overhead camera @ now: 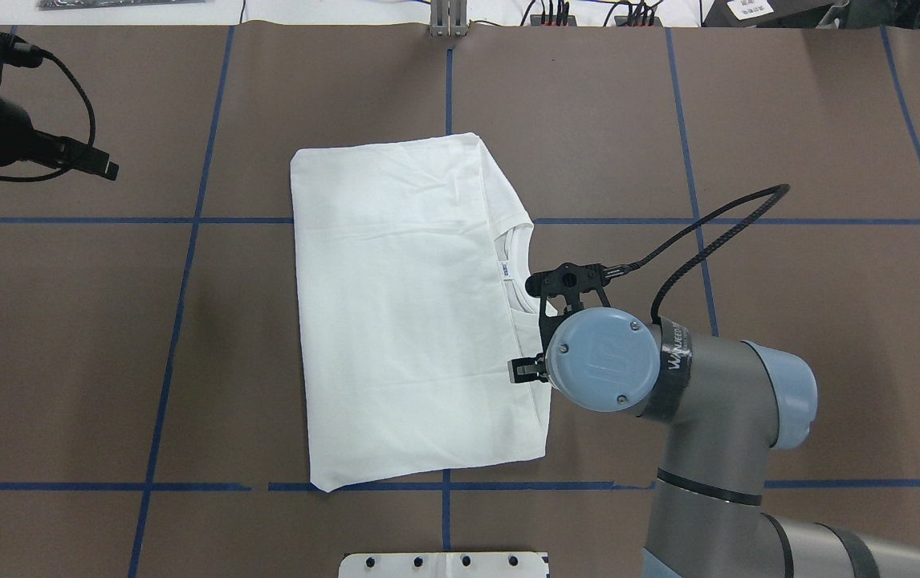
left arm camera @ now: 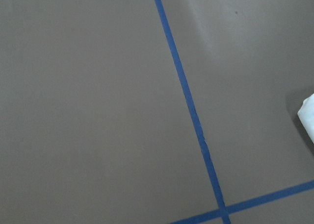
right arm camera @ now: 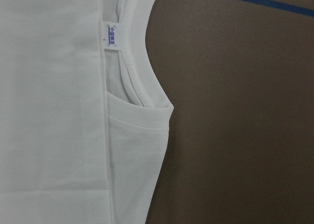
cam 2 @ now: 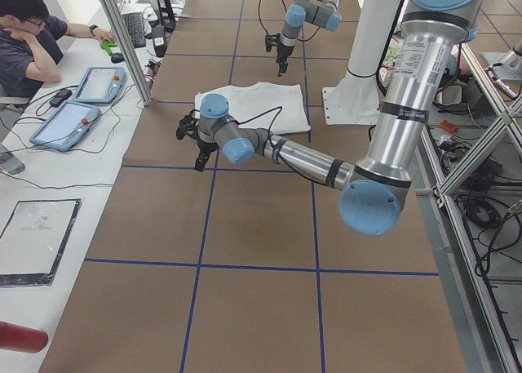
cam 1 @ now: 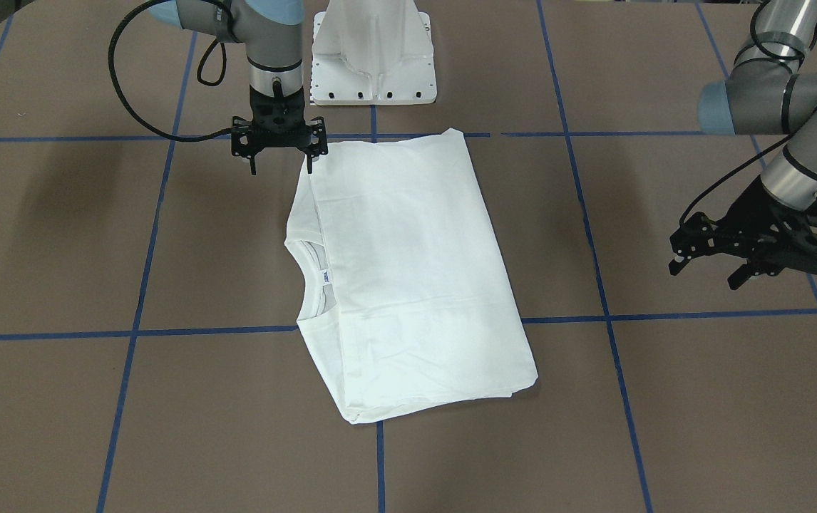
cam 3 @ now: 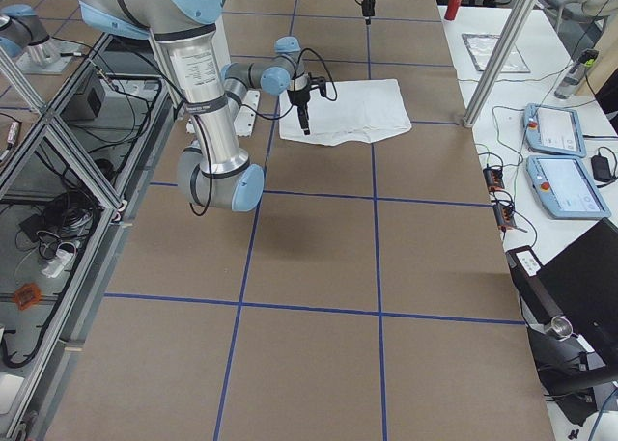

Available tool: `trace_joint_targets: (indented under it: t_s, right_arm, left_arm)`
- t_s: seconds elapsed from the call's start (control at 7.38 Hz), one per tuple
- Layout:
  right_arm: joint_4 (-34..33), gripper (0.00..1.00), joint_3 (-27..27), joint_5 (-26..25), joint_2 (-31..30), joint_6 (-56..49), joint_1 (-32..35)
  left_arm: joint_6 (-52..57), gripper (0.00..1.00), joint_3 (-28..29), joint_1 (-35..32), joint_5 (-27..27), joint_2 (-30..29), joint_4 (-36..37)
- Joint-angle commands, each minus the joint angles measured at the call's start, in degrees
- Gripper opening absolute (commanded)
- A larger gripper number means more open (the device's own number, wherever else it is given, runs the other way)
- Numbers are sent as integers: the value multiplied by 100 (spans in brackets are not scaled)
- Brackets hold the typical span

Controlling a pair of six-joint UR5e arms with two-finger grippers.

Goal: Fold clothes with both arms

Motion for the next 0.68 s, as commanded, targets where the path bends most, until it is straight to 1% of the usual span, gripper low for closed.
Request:
trace_joint_targets:
  t_s: [0.0,0.14,0.27,0.41,0.54]
  right_arm:
    - [1821,100,11,22,-899,466,-7]
    - [1933,100,11,4,-981,476,-7]
    - [1934,100,11,13,-965,476,-7]
    - [1917,100,11,13,-938,476,-16]
    - [1908,100,2,13,-938,476,-16]
  left_arm:
    - [-1553,100,-1345,844,-60,770,-25]
    - [-2423,100,-1708,1326,18,824,-34]
    - [-3310,100,-1920,2053,698,816,-34]
    - [-4154,100,-1966,2774,1392,773,-42]
    - [-4981,100,-1923,3390,1982,572,-86]
